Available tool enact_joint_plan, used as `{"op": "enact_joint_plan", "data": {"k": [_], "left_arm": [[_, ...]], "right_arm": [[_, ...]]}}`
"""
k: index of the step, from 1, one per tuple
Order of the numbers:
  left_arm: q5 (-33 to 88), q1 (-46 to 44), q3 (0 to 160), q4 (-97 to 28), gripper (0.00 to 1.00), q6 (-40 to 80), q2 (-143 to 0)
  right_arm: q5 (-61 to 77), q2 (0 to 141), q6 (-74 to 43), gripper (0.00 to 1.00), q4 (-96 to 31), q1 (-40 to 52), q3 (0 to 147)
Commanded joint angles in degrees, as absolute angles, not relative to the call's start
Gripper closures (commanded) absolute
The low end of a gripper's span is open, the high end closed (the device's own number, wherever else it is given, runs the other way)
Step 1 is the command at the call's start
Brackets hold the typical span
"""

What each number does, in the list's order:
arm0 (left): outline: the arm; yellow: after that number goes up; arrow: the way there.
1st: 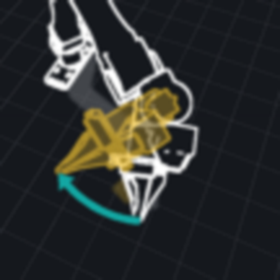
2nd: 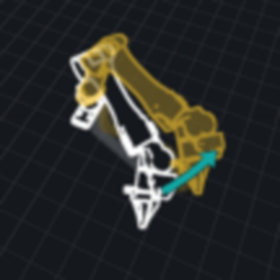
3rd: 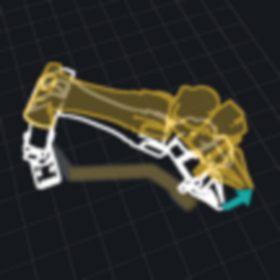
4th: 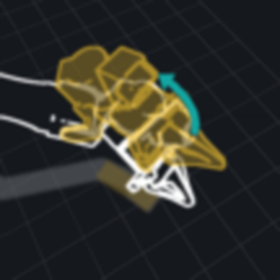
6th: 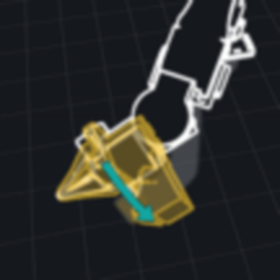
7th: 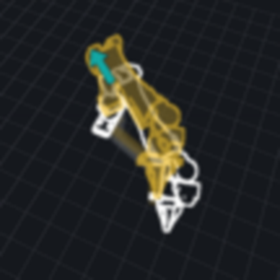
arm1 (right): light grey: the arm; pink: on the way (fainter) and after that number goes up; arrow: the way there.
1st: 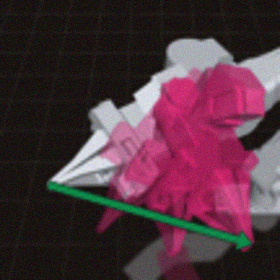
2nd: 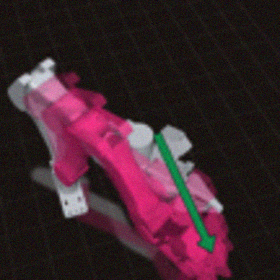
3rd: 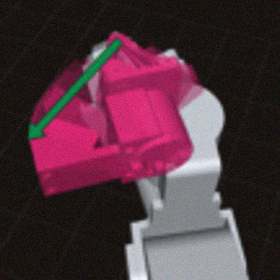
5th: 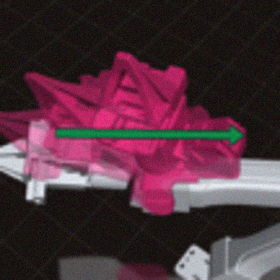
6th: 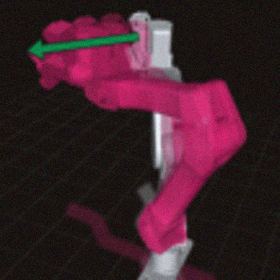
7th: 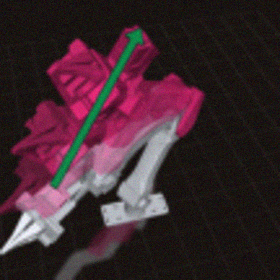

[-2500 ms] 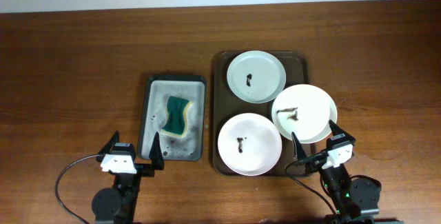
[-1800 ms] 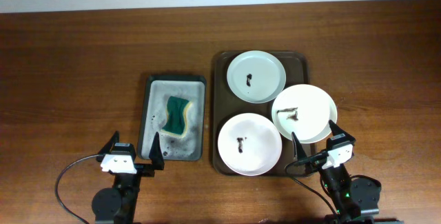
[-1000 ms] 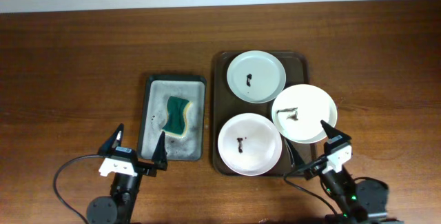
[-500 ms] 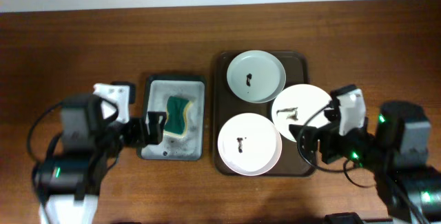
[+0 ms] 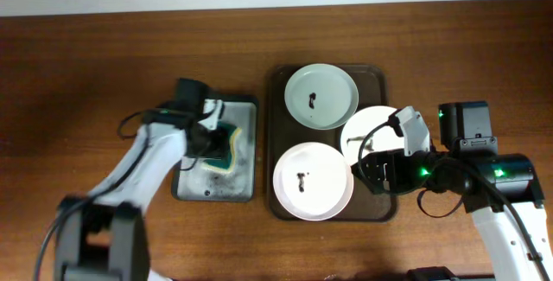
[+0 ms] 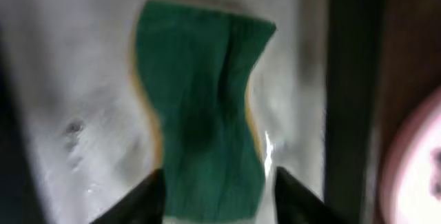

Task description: Clean dirty plates on tray and stack at the side

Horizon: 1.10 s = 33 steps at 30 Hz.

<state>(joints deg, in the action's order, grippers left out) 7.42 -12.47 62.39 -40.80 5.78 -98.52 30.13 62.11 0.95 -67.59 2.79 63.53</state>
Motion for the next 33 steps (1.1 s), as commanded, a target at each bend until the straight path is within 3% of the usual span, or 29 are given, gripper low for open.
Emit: {"op": "enact_joint_plan", "data": {"k": [1, 4, 9, 10, 11, 12, 16, 19, 21, 23, 27, 29, 30, 33], "left_arm": [[3.25, -13.89, 62.5, -41.01, 0.76, 12.05, -106.02], [5.13, -13.89, 62.5, -40.27, 1.0, 12.84, -110.39], [5.13, -13.87, 65.91, -46.13, 1.0, 12.8, -108.49], [5.15, -13.87, 67.94, -49.08, 0.7, 12.8, -107.2], [5.15, -13.82, 69.49, -51.09, 0.2, 12.8, -106.06], [5.1, -13.82, 70.74, -52.42, 0.0, 12.78, -105.12], [2.81, -13.82, 73.19, -51.55, 0.0, 12.78, -103.13], [-1.78, -13.82, 72.44, -47.64, 0.16, 12.8, -103.79], [-1.74, -13.85, 71.31, -44.69, 0.48, 12.8, -104.68], [-1.23, -13.89, 69.67, -42.41, 0.64, 12.82, -106.34], [-0.62, -14.11, 66.13, -37.93, 0.66, 12.82, -110.08], [-0.62, -14.11, 65.82, -36.75, 0.84, 12.82, -112.25], [-0.64, -14.11, 65.82, -36.4, 1.0, 12.82, -112.81], [-0.71, -14.09, 67.09, -38.09, 1.0, 12.78, -112.44]], "right_arm": [[30.87, 61.98, 0.82, 0.09, -68.62, 3.09, 63.64], [30.87, 61.98, 0.82, 0.09, -68.6, 3.09, 63.64], [30.87, 61.98, 0.82, 0.11, -68.64, 3.09, 63.64], [30.87, 61.98, 0.82, 0.11, -68.64, 3.09, 63.64], [30.87, 61.98, 0.82, 0.11, -68.62, 3.09, 63.64], [30.87, 61.98, 0.82, 0.11, -68.6, 3.09, 63.64], [30.85, 61.98, 0.82, 0.11, -68.58, 3.09, 63.64], [30.87, 61.98, 0.82, 0.11, -68.6, 3.09, 63.64], [30.85, 61.98, 0.82, 0.11, -68.58, 3.09, 63.64], [30.85, 62.0, 0.82, 0.11, -68.58, 3.09, 63.64], [30.87, 61.98, 0.82, 0.12, -68.62, 3.09, 63.64], [30.87, 61.98, 0.82, 0.11, -68.69, 3.09, 63.64], [30.87, 61.98, 0.82, 0.12, -68.73, 3.09, 63.64], [30.87, 61.98, 0.82, 0.12, -69.01, 3.09, 63.64]]}}
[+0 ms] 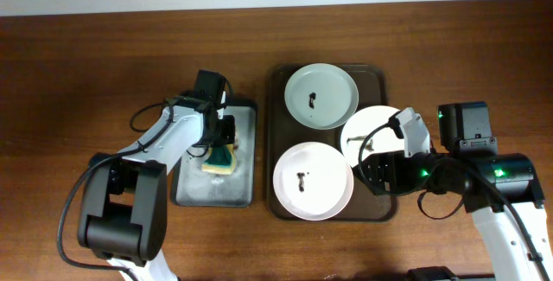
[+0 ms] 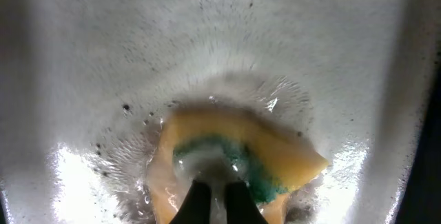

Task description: Clean dirty plates on tray and stack at the side

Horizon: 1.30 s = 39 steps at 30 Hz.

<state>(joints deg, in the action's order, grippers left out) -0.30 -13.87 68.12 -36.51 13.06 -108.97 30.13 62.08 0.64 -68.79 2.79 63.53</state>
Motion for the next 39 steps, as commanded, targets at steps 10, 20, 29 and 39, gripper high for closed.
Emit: {"op": "enact_joint_plan", "data": {"k": [10, 20, 29, 39], "left_arm": [[1.1, -14.11, 82.28, -59.09, 0.3, 12.8, -109.01], [4.29, -14.22, 67.9, -51.2, 0.59, 14.96, -109.03], [4.29, -14.2, 72.23, -54.92, 1.0, 15.38, -108.18], [10.98, -14.26, 82.83, -65.65, 1.0, 14.94, -93.84]], "right_arm": [[30.85, 62.0, 0.8, 0.12, -70.39, 3.09, 63.64], [30.79, 62.28, -0.51, 0.18, -73.19, 3.09, 63.61], [19.22, 67.16, -6.55, 0.48, -73.14, 3.09, 63.51], [19.38, 80.44, -6.96, 0.63, -60.93, 3.99, 53.69]]}}
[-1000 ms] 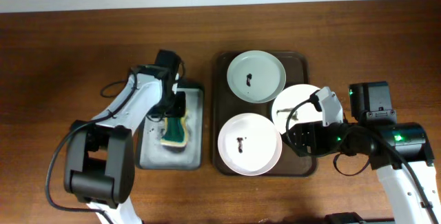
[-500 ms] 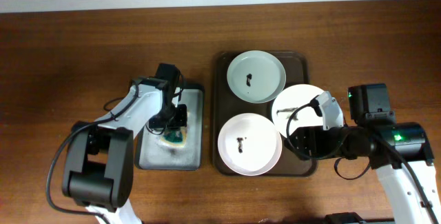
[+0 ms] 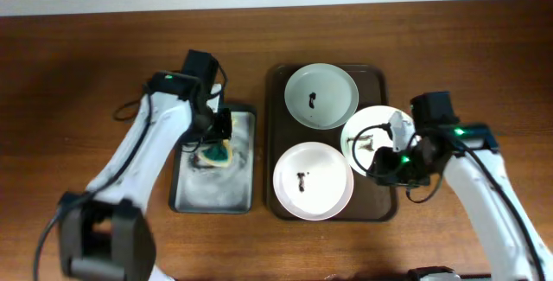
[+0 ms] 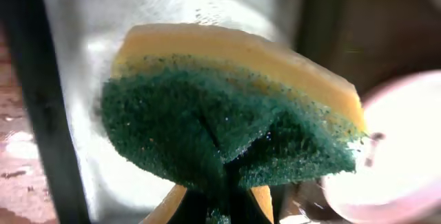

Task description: Clean dirty plates on tray and stack at the side

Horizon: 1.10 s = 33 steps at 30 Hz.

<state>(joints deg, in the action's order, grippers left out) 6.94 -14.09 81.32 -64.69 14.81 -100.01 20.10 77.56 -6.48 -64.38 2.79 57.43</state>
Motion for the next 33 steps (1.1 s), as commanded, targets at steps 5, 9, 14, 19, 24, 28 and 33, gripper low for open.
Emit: {"op": "enact_joint_plan", "data": {"k": [5, 9, 14, 19, 24, 28, 33], "left_arm": [[11.64, -17.41, 82.83, -66.11, 1.0, 14.96, -89.32], [11.6, -22.41, 82.56, -65.65, 1.0, 15.25, -89.41], [11.6, -25.76, 82.54, -63.99, 1.0, 18.55, -89.67], [11.62, -29.87, 81.6, -59.35, 1.0, 23.66, -93.17], [11.66, -35.53, 79.07, -51.57, 1.0, 29.5, -99.92], [13.39, -39.24, 78.94, -43.13, 1.0, 30.85, -108.81], [19.33, -40.99, 78.94, -34.63, 1.0, 31.27, -116.4]], "right_arm": [[18.68, 86.3, -9.69, 0.63, -48.99, 8.71, 47.59], [15.22, 90.72, -14.09, 0.73, -40.49, 12.21, 46.26], [10.13, 92.68, -20.56, 0.96, -36.53, 12.75, 46.26], [3.99, 92.66, -29.58, 0.96, -36.69, 12.73, 46.28], [4.01, 92.64, -29.69, 0.96, -37.52, 12.73, 46.28], [4.05, 92.64, -29.63, 0.96, -37.69, 12.75, 46.28], [4.05, 92.64, -29.41, 0.96, -37.71, 12.73, 46.28]]}}
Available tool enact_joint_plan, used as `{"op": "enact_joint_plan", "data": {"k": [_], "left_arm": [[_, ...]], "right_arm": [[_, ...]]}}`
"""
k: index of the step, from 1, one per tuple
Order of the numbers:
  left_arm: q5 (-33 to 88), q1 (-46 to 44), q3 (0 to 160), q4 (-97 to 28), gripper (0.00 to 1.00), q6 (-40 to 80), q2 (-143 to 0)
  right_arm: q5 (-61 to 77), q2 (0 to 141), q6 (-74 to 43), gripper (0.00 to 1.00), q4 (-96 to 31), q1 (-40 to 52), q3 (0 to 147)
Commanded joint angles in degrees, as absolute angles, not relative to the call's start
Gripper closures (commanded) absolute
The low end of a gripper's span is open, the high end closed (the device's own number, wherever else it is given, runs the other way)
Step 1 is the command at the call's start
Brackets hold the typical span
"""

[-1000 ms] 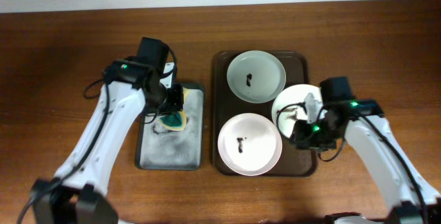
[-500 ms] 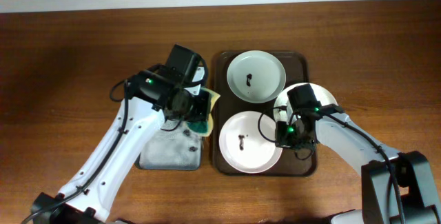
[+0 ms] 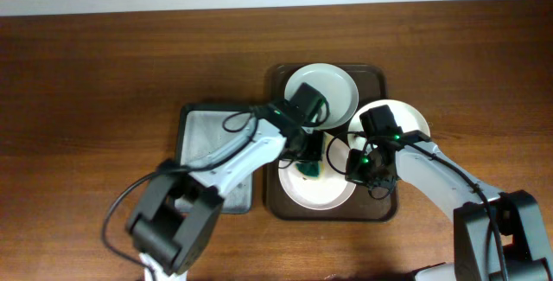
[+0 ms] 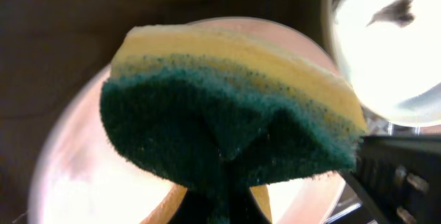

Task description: Clean dirty plates on tray and stack at the side

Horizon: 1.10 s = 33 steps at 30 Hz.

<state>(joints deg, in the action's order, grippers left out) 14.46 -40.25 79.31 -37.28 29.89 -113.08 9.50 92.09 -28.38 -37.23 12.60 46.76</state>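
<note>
My left gripper [image 3: 308, 162] is shut on a yellow and green sponge [image 4: 227, 114], green face down, just above the near white plate [image 3: 318, 189] on the brown tray [image 3: 275, 143]. In the left wrist view that plate [image 4: 89, 176] fills the ground under the sponge. My right gripper [image 3: 361, 169] sits at this plate's right rim; its fingers are hidden by its own body. A far plate [image 3: 333, 86] and a right plate [image 3: 399, 117] also lie on the tray, each with dark dirt.
A grey wash tray [image 3: 203, 138] with wet foam lies left of the brown tray. My left arm reaches across its right side. The wooden table [image 3: 104, 73] runs wide to the left and to the far right.
My left gripper has carried the sponge from over the grey wash tray to over the near plate. My right gripper has shifted left to that plate's right rim.
First the sponge lay in the grey wash tray between my left gripper's open fingers. Then the gripper pressed it into the foam. After that it held the sponge raised over the wash tray, and now holds it over the near plate, with the right gripper beside it.
</note>
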Motion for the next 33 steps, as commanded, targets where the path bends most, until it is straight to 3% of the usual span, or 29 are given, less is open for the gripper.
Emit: {"op": "enact_joint_plan", "data": {"k": [1, 7, 16, 18, 23, 28, 33], "left_arm": [[20.1, -40.99, 78.94, -34.24, 1.0, 33.21, -117.99], [24.71, -41.06, 78.91, -35.05, 1.0, 34.46, -123.79], [-9.93, -36.77, 82.89, -55.7, 1.0, 35.35, -121.6], [-12.29, -36.69, 84.03, -56.88, 1.0, 35.33, -120.9], [-2.02, -38.87, 84.42, -52.45, 1.0, 35.38, -120.95], [17.8, -41.67, 84.38, -41.89, 1.0, 35.4, -120.97], [20.12, -44.25, 84.38, -37.34, 1.0, 38.15, -120.97]], "right_arm": [[4.05, 92.64, -29.43, 0.96, -37.71, 12.73, 46.28], [4.05, 92.64, -29.43, 0.96, -37.71, 12.75, 46.28], [4.05, 92.64, -29.43, 0.96, -38.15, 12.73, 46.28], [4.05, 92.64, -29.43, 0.96, -38.37, 12.73, 46.28], [4.03, 92.64, -29.43, 0.96, -38.79, 12.73, 46.28], [4.03, 92.64, -29.41, 0.96, -38.81, 12.75, 46.28], [4.03, 92.64, -29.41, 0.96, -38.98, 12.75, 46.28]]}}
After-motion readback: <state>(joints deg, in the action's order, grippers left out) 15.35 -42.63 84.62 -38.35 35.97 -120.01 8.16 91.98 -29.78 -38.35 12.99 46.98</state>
